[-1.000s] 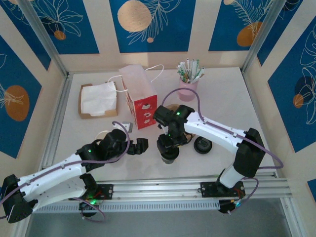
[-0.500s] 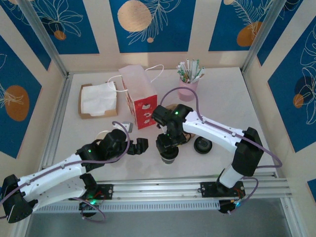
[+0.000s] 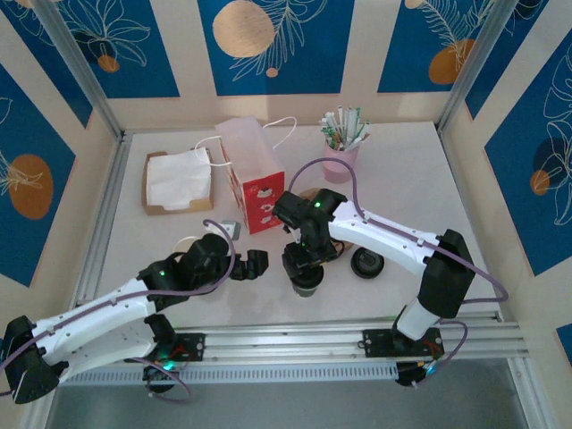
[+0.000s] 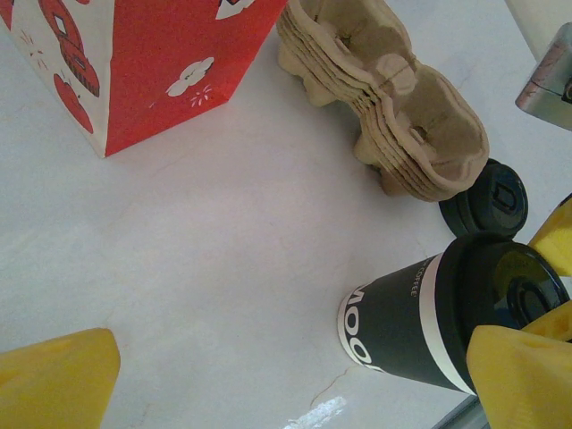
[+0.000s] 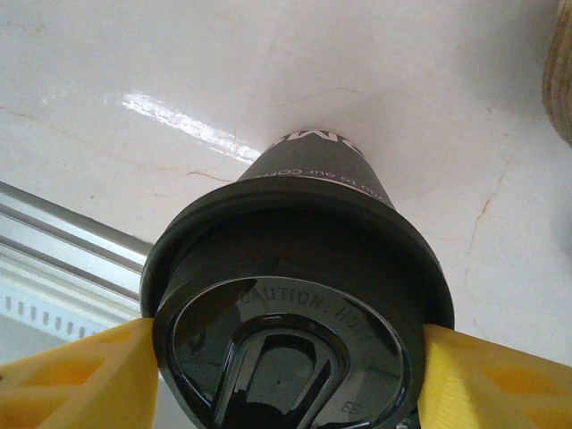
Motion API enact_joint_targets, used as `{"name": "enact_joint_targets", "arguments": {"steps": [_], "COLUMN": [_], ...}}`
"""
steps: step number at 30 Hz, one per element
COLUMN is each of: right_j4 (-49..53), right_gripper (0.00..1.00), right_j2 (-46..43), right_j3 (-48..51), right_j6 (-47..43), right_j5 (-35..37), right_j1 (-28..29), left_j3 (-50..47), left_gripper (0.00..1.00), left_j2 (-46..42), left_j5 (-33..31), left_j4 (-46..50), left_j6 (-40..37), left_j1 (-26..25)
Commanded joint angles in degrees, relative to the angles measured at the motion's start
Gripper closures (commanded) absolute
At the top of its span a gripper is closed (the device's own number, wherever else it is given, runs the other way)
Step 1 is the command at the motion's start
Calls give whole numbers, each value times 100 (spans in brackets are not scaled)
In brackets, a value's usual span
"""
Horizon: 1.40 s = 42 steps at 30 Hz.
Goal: Pack the takeout coffee
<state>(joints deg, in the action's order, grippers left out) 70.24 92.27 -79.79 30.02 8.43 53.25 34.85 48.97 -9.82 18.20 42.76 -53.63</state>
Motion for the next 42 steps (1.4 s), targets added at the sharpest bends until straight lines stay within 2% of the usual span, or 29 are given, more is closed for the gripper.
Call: {"name": "enact_joint_targets", "arguments": {"steps": [1, 42], "right_j4": [210, 8], "right_gripper": [32, 32], "right_j2": [81, -78], "right_j3": [-141, 91], "right_j6": [-18, 19], "right_j5": [54, -51], "right_j1": [55, -32], "left_j3": [-61, -71], "left_gripper": [0, 0], "left_j2": [-2, 37], "left_j5": [77, 112], "left_j4": [-75, -133], "left_j6": [-5, 11], "left_j1": [67, 72]}}
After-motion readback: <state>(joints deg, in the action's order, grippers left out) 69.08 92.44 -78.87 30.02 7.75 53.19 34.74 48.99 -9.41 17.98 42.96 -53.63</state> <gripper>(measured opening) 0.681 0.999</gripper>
